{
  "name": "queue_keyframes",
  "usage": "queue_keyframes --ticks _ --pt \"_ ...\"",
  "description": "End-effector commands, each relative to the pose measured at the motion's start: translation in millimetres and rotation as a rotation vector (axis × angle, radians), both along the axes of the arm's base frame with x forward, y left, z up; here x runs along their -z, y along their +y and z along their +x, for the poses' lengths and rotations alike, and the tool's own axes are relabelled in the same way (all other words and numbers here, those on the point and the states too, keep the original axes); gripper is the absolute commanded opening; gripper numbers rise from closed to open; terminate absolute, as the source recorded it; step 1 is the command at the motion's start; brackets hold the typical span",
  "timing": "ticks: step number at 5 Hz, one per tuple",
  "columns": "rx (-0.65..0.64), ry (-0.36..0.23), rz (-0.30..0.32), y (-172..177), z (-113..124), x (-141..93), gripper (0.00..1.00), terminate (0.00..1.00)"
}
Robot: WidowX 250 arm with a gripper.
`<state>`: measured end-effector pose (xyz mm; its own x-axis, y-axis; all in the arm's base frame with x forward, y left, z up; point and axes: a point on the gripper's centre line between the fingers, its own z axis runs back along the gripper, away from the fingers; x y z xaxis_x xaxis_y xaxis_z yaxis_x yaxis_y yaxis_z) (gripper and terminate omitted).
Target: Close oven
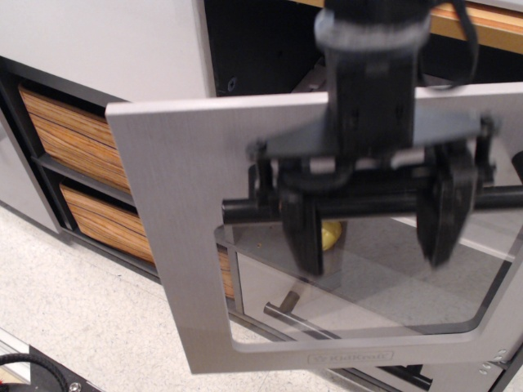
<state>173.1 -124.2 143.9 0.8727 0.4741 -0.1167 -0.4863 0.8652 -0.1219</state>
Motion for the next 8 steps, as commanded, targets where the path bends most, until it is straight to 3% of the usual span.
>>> queue_keyframes --ticks 1,2,3,8 --pt "0.072 -0.023 0.058 -13.1 2.7 47.9 1.00 0.00" --pt "0.097 -0.042 0.100 -22.0 4.8 71.2 1.00 0.00" --pt "0.056 -0.048 0.126 -17.9 24.8 83.2 1.00 0.00" --pt "-0.100 -0.122 0.158 30.8 94.9 86.8 1.00 0.00"
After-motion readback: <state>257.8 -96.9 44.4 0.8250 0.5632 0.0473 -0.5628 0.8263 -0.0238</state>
